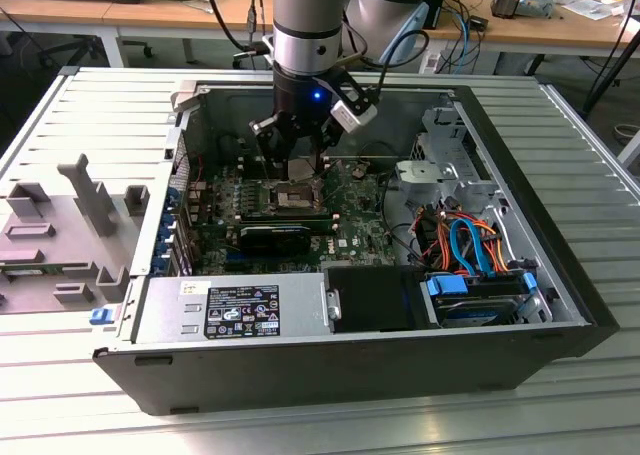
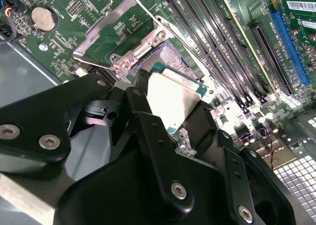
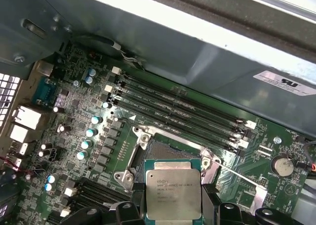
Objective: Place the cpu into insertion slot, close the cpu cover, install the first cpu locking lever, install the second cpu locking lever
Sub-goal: 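Place the cpu into insertion slot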
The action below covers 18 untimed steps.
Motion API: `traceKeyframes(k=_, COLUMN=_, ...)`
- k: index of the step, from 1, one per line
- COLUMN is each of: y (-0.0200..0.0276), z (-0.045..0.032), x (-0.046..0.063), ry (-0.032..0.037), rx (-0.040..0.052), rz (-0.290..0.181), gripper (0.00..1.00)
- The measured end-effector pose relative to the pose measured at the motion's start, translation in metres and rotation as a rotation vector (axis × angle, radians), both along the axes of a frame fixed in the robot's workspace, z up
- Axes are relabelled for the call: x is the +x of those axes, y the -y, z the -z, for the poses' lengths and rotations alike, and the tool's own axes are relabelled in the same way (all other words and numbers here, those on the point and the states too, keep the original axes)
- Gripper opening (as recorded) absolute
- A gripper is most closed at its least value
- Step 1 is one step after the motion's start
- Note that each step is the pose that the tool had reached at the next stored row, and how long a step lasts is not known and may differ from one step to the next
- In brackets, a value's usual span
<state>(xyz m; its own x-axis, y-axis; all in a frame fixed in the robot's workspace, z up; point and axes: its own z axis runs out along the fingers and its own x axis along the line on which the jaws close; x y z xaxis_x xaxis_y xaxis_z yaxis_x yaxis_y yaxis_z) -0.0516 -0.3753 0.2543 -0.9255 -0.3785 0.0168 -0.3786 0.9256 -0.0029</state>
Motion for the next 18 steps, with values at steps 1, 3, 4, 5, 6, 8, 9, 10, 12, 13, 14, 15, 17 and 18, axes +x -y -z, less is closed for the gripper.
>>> traceKeyframes(k=1, y=0.0, z=0.0, x=0.0, ry=0.0, rx=0.0, rz=-0.002, gripper=0.54)
traceKeyframes(k=3, y=0.0, z=0.0, x=0.0, ry=0.0, rx=0.0, rz=-0.006, gripper=0.54)
traceKeyframes(k=4, y=0.0, z=0.0, x=0.0, ry=0.0, rx=0.0, rz=-0.008, gripper=0.54)
traceKeyframes(k=5, y=0.0, z=0.0, x=0.0, ry=0.0, rx=0.0001, rz=-0.01, gripper=0.54)
traceKeyframes(k=6, y=0.0, z=0.0, x=0.0, ry=0.0, rx=0.0, rz=-0.011, gripper=0.54)
traceKeyframes(k=8, y=0.0, z=0.0, x=0.0, ry=0.0, rx=0.0, rz=-0.016, gripper=0.54)
traceKeyframes(k=9, y=0.0, z=0.0, x=0.0, ry=0.0, rx=0.0001, rz=-0.017, gripper=0.54)
traceKeyframes(k=10, y=0.0, z=0.0, x=0.0, ry=0.0, rx=0.0, rz=-0.019, gripper=0.54)
traceKeyframes(k=12, y=0.0, z=0.0, x=0.0, ry=0.0, rx=0.0, rz=-0.023, gripper=0.54)
traceKeyframes(k=13, y=0.0, z=0.0, x=0.0, ry=0.0, rx=0.0, rz=-0.025, gripper=0.54)
traceKeyframes(k=14, y=0.0, z=0.0, x=0.0, ry=0.0, rx=0.0, rz=-0.027, gripper=0.54)
traceKeyframes(k=15, y=0.0, z=0.0, x=0.0, ry=0.0, rx=0.0, rz=-0.028, gripper=0.54)
traceKeyframes(k=17, y=0.0, z=0.0, x=0.0, ry=0.0, rx=0.0, rz=-0.033, gripper=0.54)
traceKeyframes(k=18, y=0.0, z=0.0, x=0.0, ry=0.0, rx=0.0, rz=-0.034, gripper=0.54)
